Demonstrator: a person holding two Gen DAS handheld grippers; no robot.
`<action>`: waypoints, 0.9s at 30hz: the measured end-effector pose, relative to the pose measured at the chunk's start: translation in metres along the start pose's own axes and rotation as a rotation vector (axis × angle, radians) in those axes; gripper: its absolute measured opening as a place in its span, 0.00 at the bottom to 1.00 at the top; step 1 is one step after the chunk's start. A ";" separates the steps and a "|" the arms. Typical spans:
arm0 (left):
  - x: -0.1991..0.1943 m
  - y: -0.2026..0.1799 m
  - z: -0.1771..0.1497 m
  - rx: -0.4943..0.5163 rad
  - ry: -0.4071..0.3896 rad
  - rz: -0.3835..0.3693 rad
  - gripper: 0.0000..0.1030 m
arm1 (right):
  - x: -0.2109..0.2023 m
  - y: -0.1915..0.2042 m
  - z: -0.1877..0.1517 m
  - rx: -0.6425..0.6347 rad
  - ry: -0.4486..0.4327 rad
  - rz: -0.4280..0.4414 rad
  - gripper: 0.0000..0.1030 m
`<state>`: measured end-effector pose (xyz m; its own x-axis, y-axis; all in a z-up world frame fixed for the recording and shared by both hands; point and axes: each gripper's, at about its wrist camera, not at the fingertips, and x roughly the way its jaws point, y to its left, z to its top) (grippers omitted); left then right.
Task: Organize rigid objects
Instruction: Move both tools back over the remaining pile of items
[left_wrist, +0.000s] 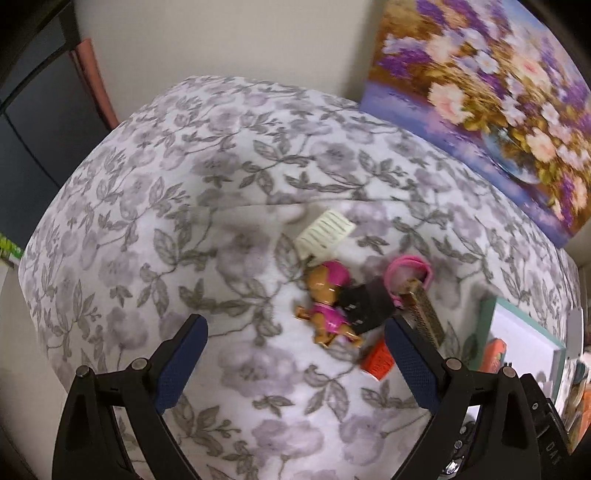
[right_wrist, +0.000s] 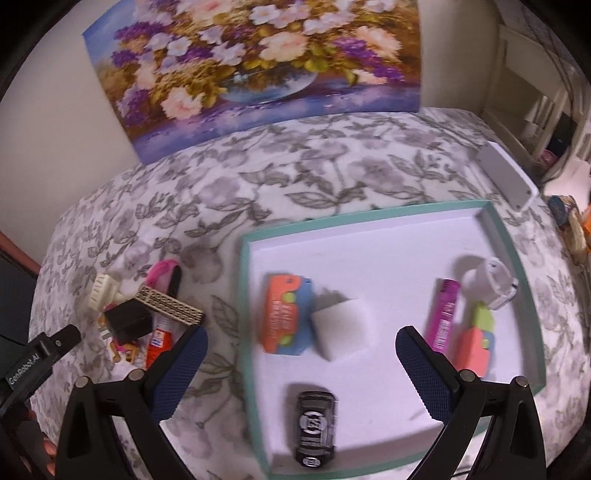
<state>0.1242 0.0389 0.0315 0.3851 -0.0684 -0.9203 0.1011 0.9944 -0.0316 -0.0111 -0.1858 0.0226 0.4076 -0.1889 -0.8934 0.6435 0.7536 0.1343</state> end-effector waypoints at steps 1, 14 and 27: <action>0.001 0.004 0.002 -0.008 0.001 0.004 0.94 | 0.002 0.006 0.000 -0.011 0.000 0.012 1.00; 0.031 0.032 0.009 -0.118 0.081 -0.017 0.94 | 0.037 0.074 -0.011 -0.164 0.050 0.131 1.00; 0.040 0.016 0.017 -0.158 0.079 -0.110 0.94 | 0.058 0.080 0.010 -0.088 0.049 0.205 1.00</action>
<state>0.1572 0.0511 0.0009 0.3063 -0.1771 -0.9353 -0.0091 0.9820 -0.1889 0.0702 -0.1422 -0.0140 0.4905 0.0034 -0.8715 0.4904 0.8256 0.2792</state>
